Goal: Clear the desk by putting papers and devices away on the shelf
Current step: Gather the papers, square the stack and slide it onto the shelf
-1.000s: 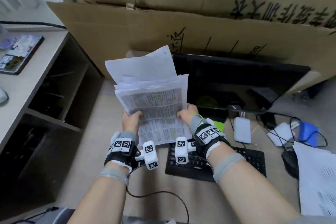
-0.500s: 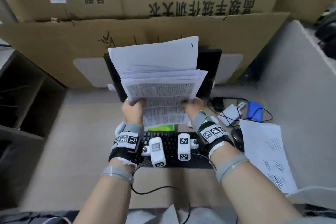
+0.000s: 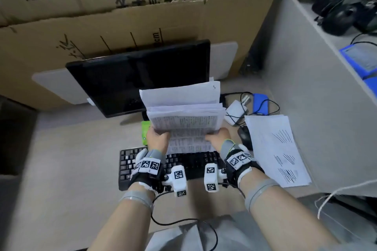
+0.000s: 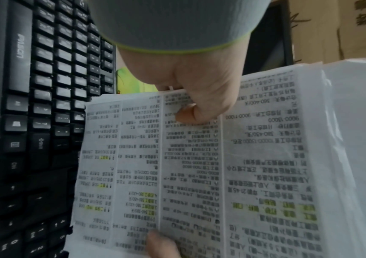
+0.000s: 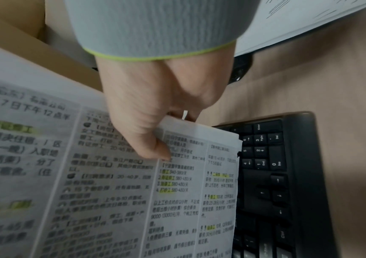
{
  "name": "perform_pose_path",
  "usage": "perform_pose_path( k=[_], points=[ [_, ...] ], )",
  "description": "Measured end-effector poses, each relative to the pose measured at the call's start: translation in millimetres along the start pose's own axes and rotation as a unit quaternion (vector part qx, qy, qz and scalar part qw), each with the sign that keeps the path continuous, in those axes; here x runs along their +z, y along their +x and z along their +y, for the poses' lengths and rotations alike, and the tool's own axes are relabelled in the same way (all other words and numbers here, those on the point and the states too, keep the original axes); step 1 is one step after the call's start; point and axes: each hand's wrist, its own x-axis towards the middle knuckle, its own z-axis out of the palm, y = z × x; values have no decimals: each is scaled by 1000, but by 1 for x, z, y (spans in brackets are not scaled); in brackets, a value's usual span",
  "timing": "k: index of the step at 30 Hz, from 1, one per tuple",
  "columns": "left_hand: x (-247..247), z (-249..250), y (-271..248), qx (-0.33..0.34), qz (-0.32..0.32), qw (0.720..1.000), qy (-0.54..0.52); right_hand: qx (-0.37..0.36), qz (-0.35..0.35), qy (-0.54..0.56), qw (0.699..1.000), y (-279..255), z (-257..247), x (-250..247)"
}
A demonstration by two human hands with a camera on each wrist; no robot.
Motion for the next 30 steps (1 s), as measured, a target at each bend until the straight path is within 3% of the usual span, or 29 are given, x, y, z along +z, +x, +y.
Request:
perform_pose_path(
  k=[8,15,21,27,30],
  points=[
    [-1,-5,17,-7,-6,999,38,70,8,-20,997,8,9,4],
    [3,17,30,45,-19,998,45,-2,69,64,996,-3,-23,-8],
    [-6,-14,31,4,-58,996,63,45,4,-17,999,1,-2,0],
    [-5,-23,43,-16,-63,995,76,93,-22,-31,995,22,14,15],
    [-1,-18,45,-27,-50,996,68,66,-20,-29,997,19,10,6]
  ],
)
